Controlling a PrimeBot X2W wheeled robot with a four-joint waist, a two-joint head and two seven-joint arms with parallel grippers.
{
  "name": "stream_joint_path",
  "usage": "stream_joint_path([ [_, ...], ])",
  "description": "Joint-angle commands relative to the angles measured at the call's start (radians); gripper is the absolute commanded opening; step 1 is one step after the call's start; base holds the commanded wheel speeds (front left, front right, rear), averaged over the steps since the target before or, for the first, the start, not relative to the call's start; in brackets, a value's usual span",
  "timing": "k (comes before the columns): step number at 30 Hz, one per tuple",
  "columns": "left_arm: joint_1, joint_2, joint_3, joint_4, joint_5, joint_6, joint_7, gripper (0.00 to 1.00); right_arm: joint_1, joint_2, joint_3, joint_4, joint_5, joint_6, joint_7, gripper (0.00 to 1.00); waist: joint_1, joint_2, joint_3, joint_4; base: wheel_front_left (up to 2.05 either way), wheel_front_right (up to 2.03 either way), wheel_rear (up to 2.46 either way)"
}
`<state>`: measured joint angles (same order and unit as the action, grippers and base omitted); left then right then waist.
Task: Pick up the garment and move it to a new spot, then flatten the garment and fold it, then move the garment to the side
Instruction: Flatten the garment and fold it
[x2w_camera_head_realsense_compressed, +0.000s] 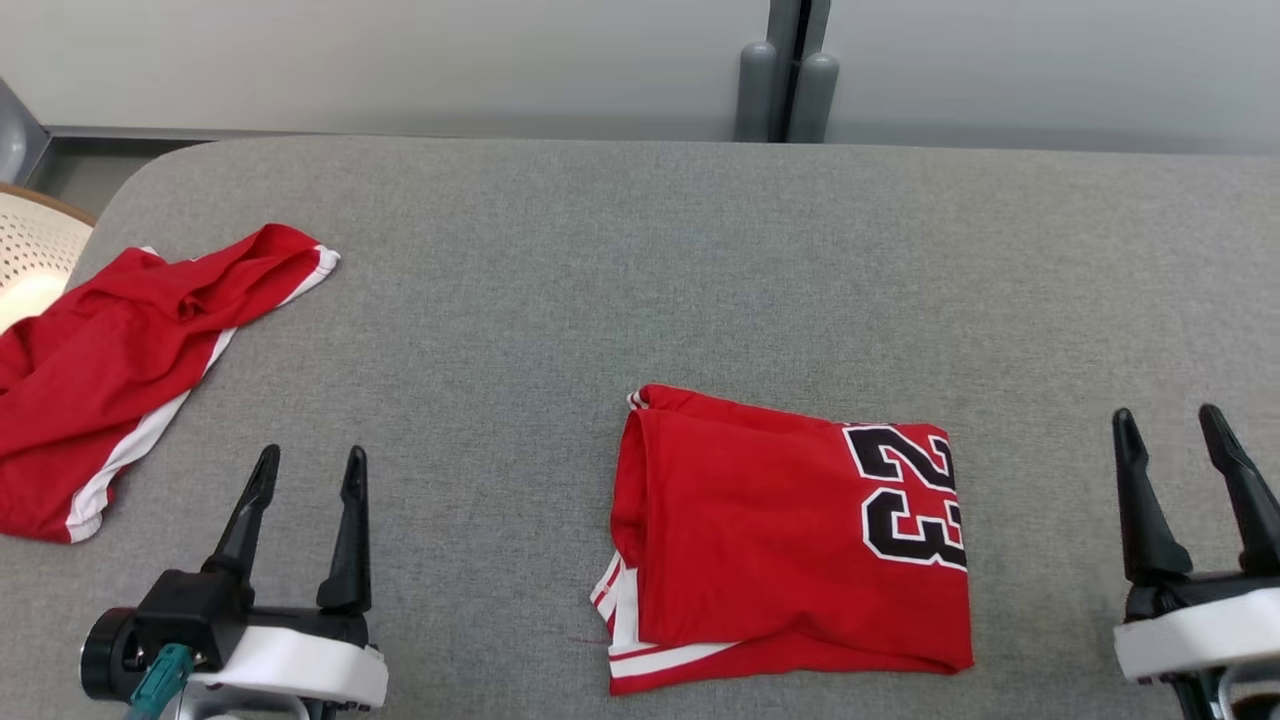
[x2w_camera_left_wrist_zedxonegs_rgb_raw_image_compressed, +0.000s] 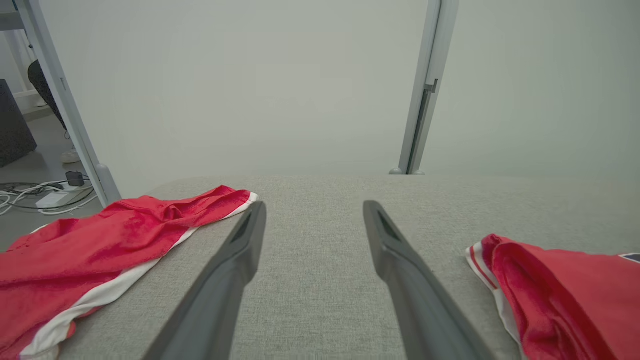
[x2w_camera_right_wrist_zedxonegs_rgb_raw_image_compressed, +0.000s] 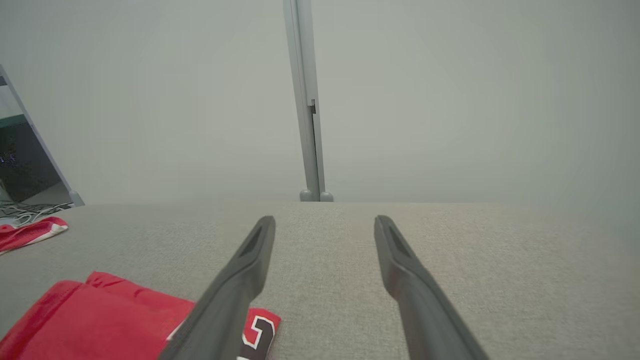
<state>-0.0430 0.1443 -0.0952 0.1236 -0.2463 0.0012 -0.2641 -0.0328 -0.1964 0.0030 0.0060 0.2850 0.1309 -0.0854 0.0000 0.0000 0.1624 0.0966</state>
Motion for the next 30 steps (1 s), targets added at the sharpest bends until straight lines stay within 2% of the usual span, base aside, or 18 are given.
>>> stream_joint_path([
  [1,0.018,0.014,0.014,-0.001,0.001,0.001,0.000,1.00,0.043,-0.009,-0.030,-0.028,-0.004,0.000,0.016,1.00,0.0000,0.0000,-0.033,-0.014,0.00,0.00,0.00],
  [7,0.071,0.036,0.027,-0.014,0.000,0.012,0.010,1.00,0.115,-0.011,-0.041,-0.080,0.012,0.000,0.048,1.00,0.0000,0.0000,-0.094,-0.036,0.00,0.00,0.00],
  [16,0.180,0.059,0.013,-0.056,0.005,0.022,0.060,1.00,0.202,0.009,-0.039,-0.088,0.024,0.000,0.080,1.00,0.0000,0.0000,-0.200,-0.049,0.00,0.00,0.00],
  [30,0.254,0.080,0.006,-0.125,0.005,0.042,0.101,1.00,0.272,0.014,-0.044,-0.115,0.032,0.000,0.102,1.00,0.0000,0.0000,-0.250,-0.060,0.00,0.00,0.00],
])
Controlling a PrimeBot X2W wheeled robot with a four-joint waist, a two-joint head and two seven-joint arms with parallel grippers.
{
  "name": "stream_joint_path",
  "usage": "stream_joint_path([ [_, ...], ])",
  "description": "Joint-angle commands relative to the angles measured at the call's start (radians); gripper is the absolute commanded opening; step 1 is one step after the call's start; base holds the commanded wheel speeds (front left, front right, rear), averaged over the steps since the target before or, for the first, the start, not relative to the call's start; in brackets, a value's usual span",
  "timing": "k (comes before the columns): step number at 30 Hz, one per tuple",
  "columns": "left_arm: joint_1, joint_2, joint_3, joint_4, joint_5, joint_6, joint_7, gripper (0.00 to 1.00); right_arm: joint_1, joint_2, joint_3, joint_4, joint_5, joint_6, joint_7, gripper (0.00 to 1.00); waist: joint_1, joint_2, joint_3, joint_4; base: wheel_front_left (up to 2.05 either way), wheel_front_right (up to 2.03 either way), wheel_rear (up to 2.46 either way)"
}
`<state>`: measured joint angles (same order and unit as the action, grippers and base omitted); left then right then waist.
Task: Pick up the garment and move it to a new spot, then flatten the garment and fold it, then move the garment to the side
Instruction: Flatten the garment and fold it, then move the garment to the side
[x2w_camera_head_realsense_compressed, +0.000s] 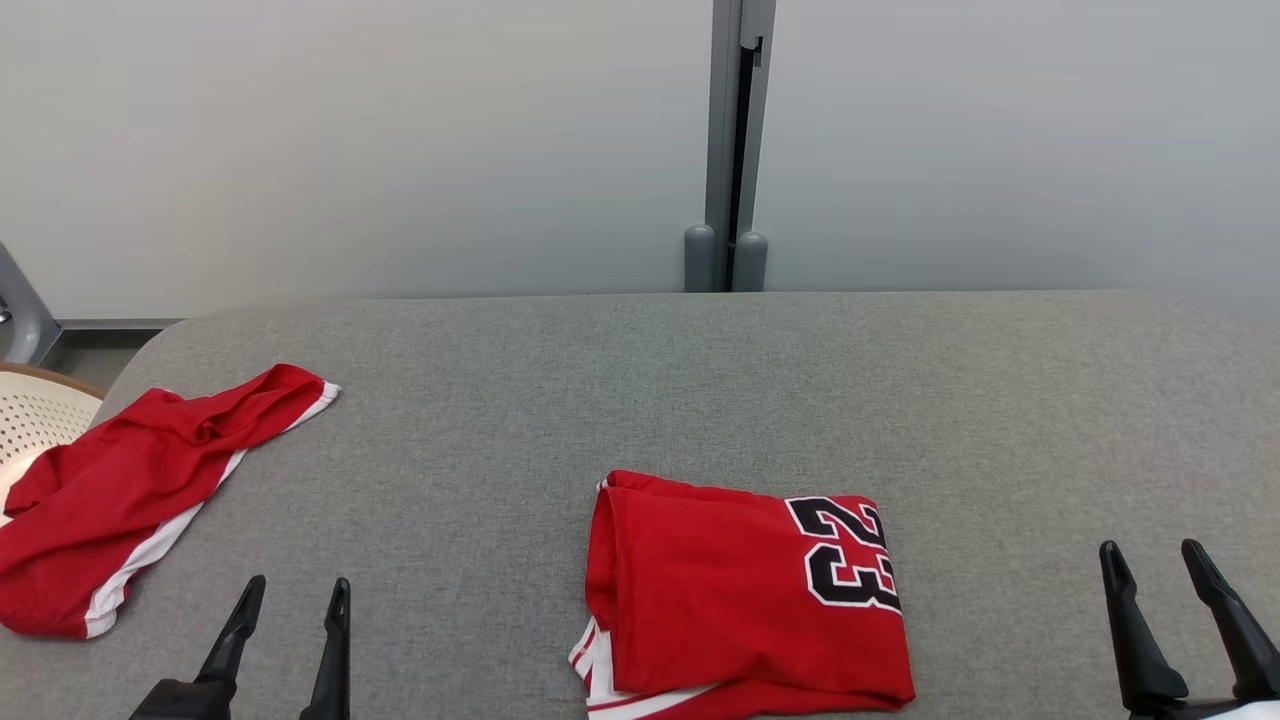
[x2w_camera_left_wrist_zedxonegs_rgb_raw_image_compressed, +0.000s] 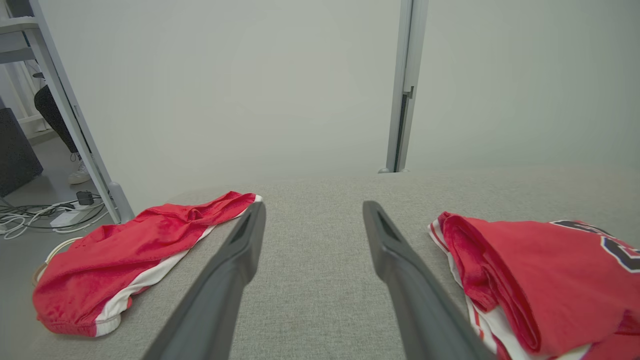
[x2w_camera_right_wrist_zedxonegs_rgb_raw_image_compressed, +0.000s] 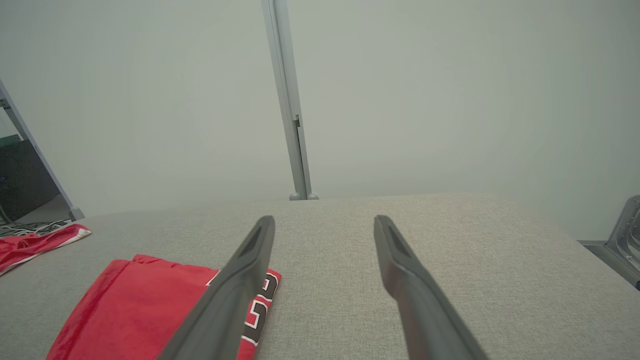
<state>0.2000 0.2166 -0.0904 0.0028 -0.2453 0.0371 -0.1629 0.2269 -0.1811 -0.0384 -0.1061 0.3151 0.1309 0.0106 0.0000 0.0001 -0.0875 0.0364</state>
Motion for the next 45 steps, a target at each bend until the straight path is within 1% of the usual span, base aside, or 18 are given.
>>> stream_joint_path([
  [1,0.012,0.008,0.001,-0.007,0.004,0.008,0.001,1.00,0.014,-0.001,-0.003,-0.005,0.003,0.000,0.007,1.00,0.0000,-0.0001,0.000,-0.001,0.00,0.00,0.00],
  [15,0.015,0.013,-0.005,-0.038,-0.002,0.028,0.014,1.00,0.013,0.003,-0.007,0.002,-0.008,0.000,0.006,1.00,0.0000,-0.0001,0.010,-0.002,0.00,0.00,0.00],
  [18,-0.010,0.011,-0.011,-0.049,0.001,0.028,0.016,1.00,0.006,0.000,-0.007,0.009,-0.015,0.000,0.014,1.00,0.0000,-0.0001,0.031,0.009,0.00,0.00,0.00],
  [23,-0.081,0.004,-0.036,-0.063,0.009,0.016,0.014,1.00,-0.039,-0.003,0.014,0.039,-0.021,0.000,0.026,1.00,0.0000,-0.0001,0.113,0.056,0.00,0.00,0.00],
  [26,-0.148,-0.012,-0.054,-0.057,0.010,0.007,-0.004,1.00,-0.072,0.006,0.046,0.087,-0.027,0.000,0.029,1.00,0.0000,-0.0001,0.177,0.099,0.00,0.00,0.00],
  [30,-0.216,-0.034,-0.065,-0.026,0.000,0.002,-0.033,1.00,-0.123,0.021,0.096,0.184,-0.030,0.000,0.036,1.00,0.0000,-0.0001,0.227,0.148,0.00,0.00,0.00],
  [31,-0.216,-0.034,-0.065,-0.026,0.000,0.002,-0.033,1.00,-0.123,0.021,0.096,0.184,-0.030,0.000,0.036,1.00,0.0000,-0.0001,0.227,0.148,0.00,0.00,0.00],
  [33,-0.247,-0.042,-0.072,-0.007,-0.002,-0.011,-0.045,1.00,-0.146,0.030,0.109,0.241,-0.029,0.000,0.039,1.00,0.0000,-0.0001,0.249,0.171,0.00,0.00,0.00],
  [37,-0.295,-0.057,-0.085,0.035,-0.002,-0.020,-0.067,1.00,-0.205,0.039,0.115,0.346,-0.059,-0.001,0.063,1.00,0.0000,-0.0001,0.283,0.198,0.00,0.00,0.00],
  [40,-0.313,-0.063,-0.091,0.063,-0.003,-0.026,-0.080,1.00,-0.239,0.053,0.104,0.410,-0.084,-0.001,0.105,1.00,0.0000,-0.0001,0.295,0.204,0.00,0.00,0.00],
  [41,-0.320,-0.067,-0.093,0.067,-0.002,-0.029,-0.084,1.00,-0.244,0.054,0.100,0.425,-0.098,-0.001,0.126,0.98,0.0000,-0.0001,0.299,0.205,0.00,0.00,0.00],
  [42,-0.324,-0.069,-0.093,0.075,-0.002,-0.029,-0.086,1.00,-0.246,0.059,0.097,0.440,-0.098,-0.001,0.144,0.43,0.0000,-0.0001,0.300,0.206,0.00,0.00,0.00],
  [43,-0.327,-0.070,-0.094,0.082,-0.002,-0.031,-0.089,1.00,-0.249,0.062,0.097,0.443,-0.100,-0.001,0.152,0.05,0.0000,-0.0001,0.300,0.206,0.00,0.00,0.00],
  [44,-0.331,-0.072,-0.094,0.087,-0.001,-0.032,-0.092,1.00,-0.249,0.059,0.094,0.448,-0.112,-0.001,0.165,0.00,0.0000,-0.0001,0.301,0.206,0.00,0.00,0.00],
  [45,-0.335,-0.072,-0.092,0.091,-0.002,-0.033,-0.093,1.00,-0.244,0.062,0.088,0.451,-0.111,-0.002,0.178,0.00,0.0000,-0.0001,0.302,0.204,0.00,0.00,0.00],
])
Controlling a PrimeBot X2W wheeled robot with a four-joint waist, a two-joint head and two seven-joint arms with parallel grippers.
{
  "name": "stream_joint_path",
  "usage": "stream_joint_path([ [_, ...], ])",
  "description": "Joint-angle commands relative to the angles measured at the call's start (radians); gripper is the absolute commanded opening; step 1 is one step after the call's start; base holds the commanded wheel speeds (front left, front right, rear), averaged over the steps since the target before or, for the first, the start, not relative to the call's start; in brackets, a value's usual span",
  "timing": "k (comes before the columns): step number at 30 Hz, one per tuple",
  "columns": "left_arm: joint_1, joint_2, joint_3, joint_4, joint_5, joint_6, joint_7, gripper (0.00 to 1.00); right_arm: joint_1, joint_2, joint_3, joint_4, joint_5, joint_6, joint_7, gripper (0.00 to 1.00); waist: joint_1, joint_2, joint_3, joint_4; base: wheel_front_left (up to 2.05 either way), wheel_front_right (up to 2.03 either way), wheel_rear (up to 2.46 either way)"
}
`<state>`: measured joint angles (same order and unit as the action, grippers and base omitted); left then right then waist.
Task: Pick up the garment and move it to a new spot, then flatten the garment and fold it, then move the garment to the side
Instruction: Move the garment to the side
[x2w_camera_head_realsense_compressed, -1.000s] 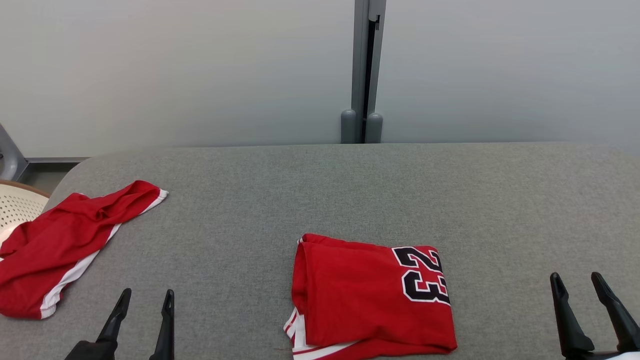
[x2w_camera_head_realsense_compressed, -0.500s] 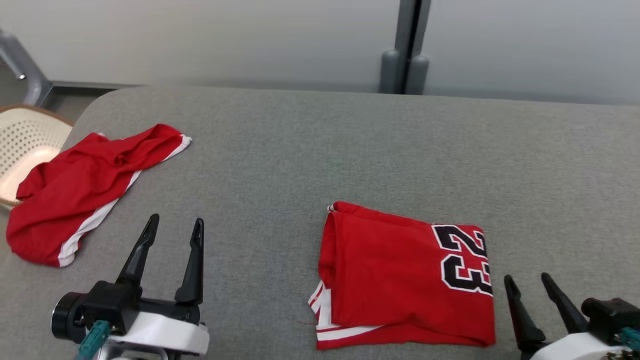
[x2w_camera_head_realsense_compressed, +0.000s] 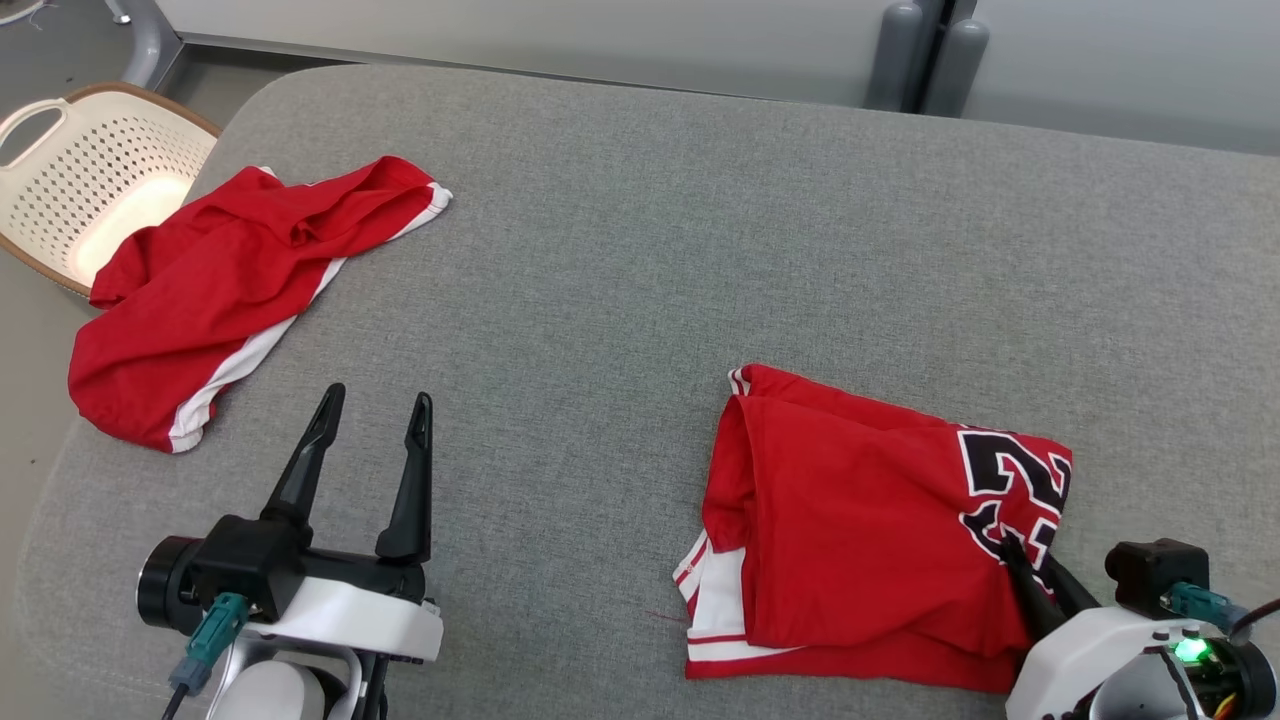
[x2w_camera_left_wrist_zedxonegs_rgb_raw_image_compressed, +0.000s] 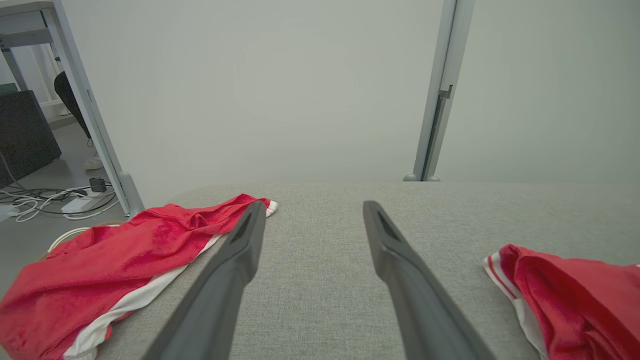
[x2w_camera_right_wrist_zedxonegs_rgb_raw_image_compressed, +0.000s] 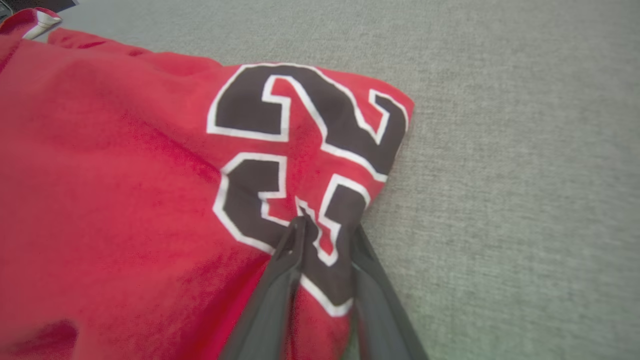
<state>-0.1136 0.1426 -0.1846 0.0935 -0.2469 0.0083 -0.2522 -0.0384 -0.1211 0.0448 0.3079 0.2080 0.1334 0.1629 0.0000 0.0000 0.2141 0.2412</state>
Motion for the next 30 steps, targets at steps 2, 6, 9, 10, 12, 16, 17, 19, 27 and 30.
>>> stream_joint_path([
  [2,-0.025,0.003,0.006,0.006,0.000,-0.005,-0.006,1.00,0.021,-0.005,-0.001,0.020,-0.019,-0.005,0.032,0.00,0.0000,0.0000,0.000,-0.006,0.00,0.00,0.00],
  [6,-0.028,0.007,0.012,0.014,0.006,-0.005,-0.010,1.00,0.020,-0.015,-0.012,-0.023,-0.042,-0.005,0.046,0.00,0.0000,0.0000,0.001,-0.023,0.00,0.00,0.00],
  [9,-0.030,0.013,0.014,0.009,0.011,-0.008,-0.011,1.00,0.017,-0.027,-0.007,-0.066,-0.055,-0.005,0.054,0.00,0.0000,0.0000,0.001,-0.050,0.00,0.00,0.00],
  [10,-0.031,0.016,0.014,0.005,0.012,-0.007,-0.011,1.00,0.015,-0.033,-0.006,-0.083,-0.057,-0.005,0.053,0.00,0.0000,0.0000,0.002,-0.064,0.00,0.00,0.00],
  [12,-0.029,0.022,0.019,-0.004,0.016,-0.004,-0.012,1.00,0.014,-0.043,0.006,-0.109,-0.050,-0.004,0.055,0.00,0.0000,0.0000,0.005,-0.101,0.00,0.00,0.00],
  [16,-0.034,0.027,0.021,-0.034,0.013,-0.014,-0.012,1.00,0.003,-0.085,0.017,-0.143,-0.037,-0.004,0.048,0.00,0.0000,0.0000,0.026,-0.192,0.00,0.00,0.00],
  [17,-0.040,0.029,0.019,-0.044,0.013,-0.017,-0.012,1.00,-0.004,-0.092,0.019,-0.143,-0.024,-0.004,0.049,0.00,0.0000,0.0000,0.034,-0.216,0.00,0.00,0.00],
  [19,-0.052,0.034,0.014,-0.064,0.019,-0.023,-0.012,1.00,-0.030,-0.112,0.038,-0.145,-0.008,-0.004,0.037,0.00,0.0000,0.0000,0.053,-0.262,0.00,0.00,0.00],
  [27,-0.127,0.066,-0.020,-0.151,0.055,-0.044,0.022,1.00,-0.214,-0.174,0.116,-0.080,0.053,-0.004,-0.026,0.00,0.0000,0.0000,0.183,-0.411,0.00,0.00,0.00],
  [30,-0.166,0.075,-0.035,-0.170,0.062,-0.057,0.035,1.00,-0.271,-0.212,0.104,-0.047,0.064,-0.004,-0.045,0.00,0.0000,0.0000,0.226,-0.422,0.00,0.00,0.00],
])
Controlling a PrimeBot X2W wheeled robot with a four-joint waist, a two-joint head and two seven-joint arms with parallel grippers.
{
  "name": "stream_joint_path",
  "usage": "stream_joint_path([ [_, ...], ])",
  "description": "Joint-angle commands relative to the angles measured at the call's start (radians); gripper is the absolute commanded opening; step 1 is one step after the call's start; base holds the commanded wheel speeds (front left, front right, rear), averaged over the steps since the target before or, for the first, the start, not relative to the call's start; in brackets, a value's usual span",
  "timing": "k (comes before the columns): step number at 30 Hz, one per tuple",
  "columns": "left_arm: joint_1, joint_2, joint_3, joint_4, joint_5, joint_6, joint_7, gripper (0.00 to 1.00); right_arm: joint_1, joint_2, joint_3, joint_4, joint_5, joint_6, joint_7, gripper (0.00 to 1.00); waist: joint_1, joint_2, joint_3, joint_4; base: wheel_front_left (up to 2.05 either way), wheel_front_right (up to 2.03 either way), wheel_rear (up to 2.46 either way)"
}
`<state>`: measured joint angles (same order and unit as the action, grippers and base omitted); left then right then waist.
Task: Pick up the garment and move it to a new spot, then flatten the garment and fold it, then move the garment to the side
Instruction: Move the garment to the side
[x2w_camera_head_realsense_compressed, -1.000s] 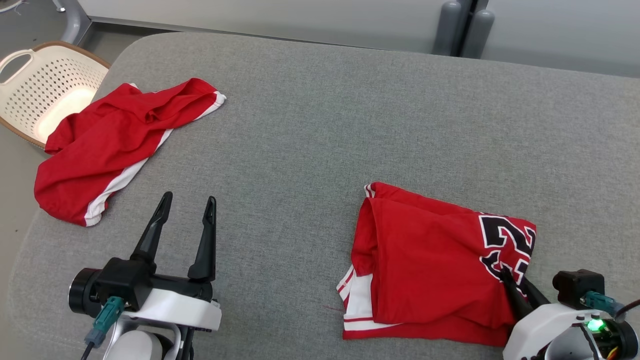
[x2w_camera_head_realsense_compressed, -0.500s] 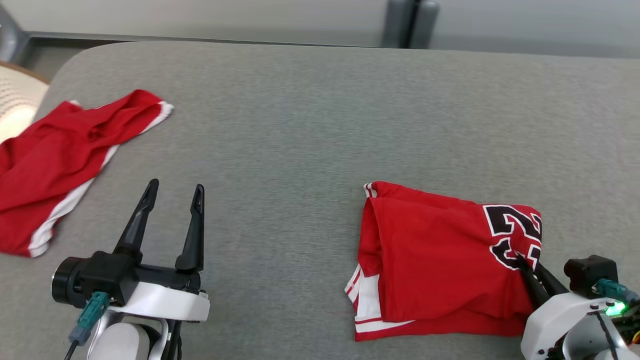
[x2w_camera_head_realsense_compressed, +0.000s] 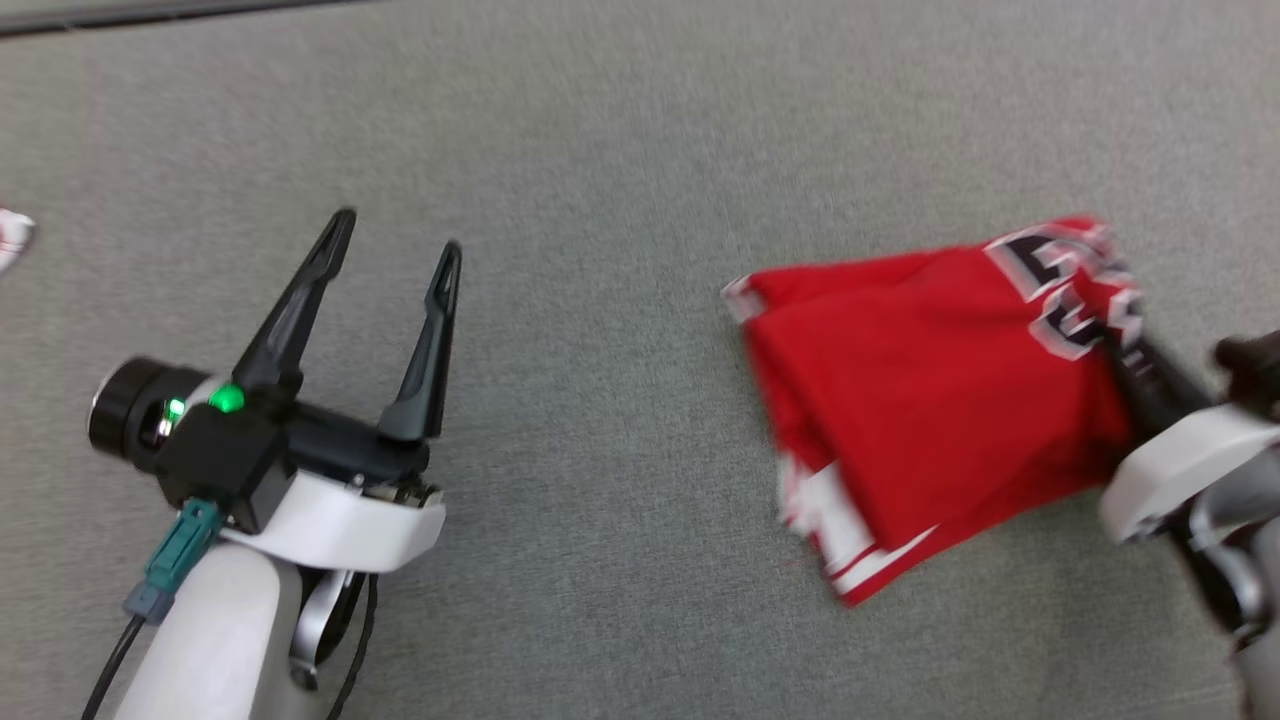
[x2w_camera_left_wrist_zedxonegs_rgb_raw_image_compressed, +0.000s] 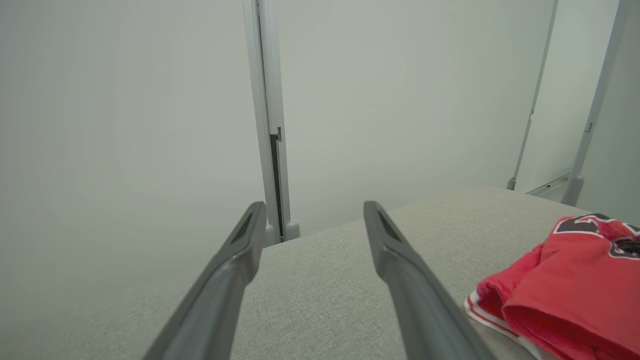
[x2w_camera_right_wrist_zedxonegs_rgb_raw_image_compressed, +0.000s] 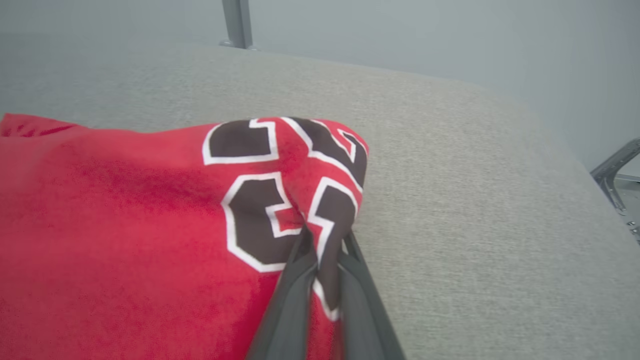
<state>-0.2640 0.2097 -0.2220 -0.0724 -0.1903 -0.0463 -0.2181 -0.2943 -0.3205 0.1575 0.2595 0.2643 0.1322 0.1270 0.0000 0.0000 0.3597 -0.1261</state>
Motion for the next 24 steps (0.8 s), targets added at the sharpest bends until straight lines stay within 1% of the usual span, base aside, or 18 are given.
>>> stream_joint_path([
  [1,-0.037,0.008,-0.007,-0.011,0.008,-0.009,0.003,1.00,-0.041,-0.037,-0.023,0.018,0.011,-0.003,-0.023,0.00,0.0000,0.0000,0.100,-0.055,0.00,0.00,0.00],
  [7,-0.156,0.009,-0.064,-0.032,0.027,-0.043,0.009,1.00,-0.128,-0.200,-0.177,0.118,0.018,-0.003,-0.077,0.00,0.0000,0.0000,0.209,-0.032,0.00,0.00,0.00],
  [9,-0.183,0.009,-0.078,-0.031,0.028,-0.050,0.005,1.00,-0.143,-0.240,-0.222,0.139,0.016,-0.003,-0.090,0.00,0.0000,0.0000,0.232,-0.024,0.00,0.00,0.00],
  [12,-0.211,0.009,-0.094,-0.030,0.033,-0.054,-0.001,1.00,-0.177,-0.283,-0.272,0.174,0.008,-0.003,-0.097,0.00,0.0000,0.0000,0.261,-0.013,0.00,0.00,0.00],
  [16,-0.245,0.012,-0.112,-0.028,0.032,-0.059,-0.009,1.00,-0.233,-0.310,-0.334,0.227,-0.019,-0.003,-0.128,0.00,0.0000,0.0000,0.298,0.013,0.00,0.00,0.00],
  [17,-0.251,0.014,-0.113,-0.025,0.033,-0.060,-0.010,1.00,-0.245,-0.309,-0.351,0.244,-0.035,-0.003,-0.132,0.18,0.0000,0.0000,0.305,0.017,0.00,0.00,0.00],
  [18,-0.257,0.015,-0.115,-0.023,0.033,-0.061,-0.011,1.00,-0.256,-0.306,-0.364,0.261,-0.046,-0.003,-0.136,0.43,0.0000,0.0000,0.312,0.022,0.00,0.00,0.00],
  [19,-0.262,0.015,-0.116,-0.019,0.033,-0.062,-0.013,1.00,-0.270,-0.302,-0.379,0.275,-0.055,-0.003,-0.145,0.68,0.0000,0.0000,0.317,0.026,0.00,0.00,0.00],
  [20,-0.263,0.017,-0.115,-0.016,0.032,-0.062,-0.014,1.00,-0.280,-0.299,-0.383,0.283,-0.068,-0.003,-0.155,1.00,0.0000,0.0000,0.319,0.028,0.00,0.00,0.00],
  [24,-0.251,0.022,-0.107,0.003,0.026,-0.056,-0.023,1.00,-0.295,-0.258,-0.427,0.323,-0.101,-0.003,-0.205,1.00,0.0000,0.0000,0.313,0.031,0.00,0.00,0.00],
])
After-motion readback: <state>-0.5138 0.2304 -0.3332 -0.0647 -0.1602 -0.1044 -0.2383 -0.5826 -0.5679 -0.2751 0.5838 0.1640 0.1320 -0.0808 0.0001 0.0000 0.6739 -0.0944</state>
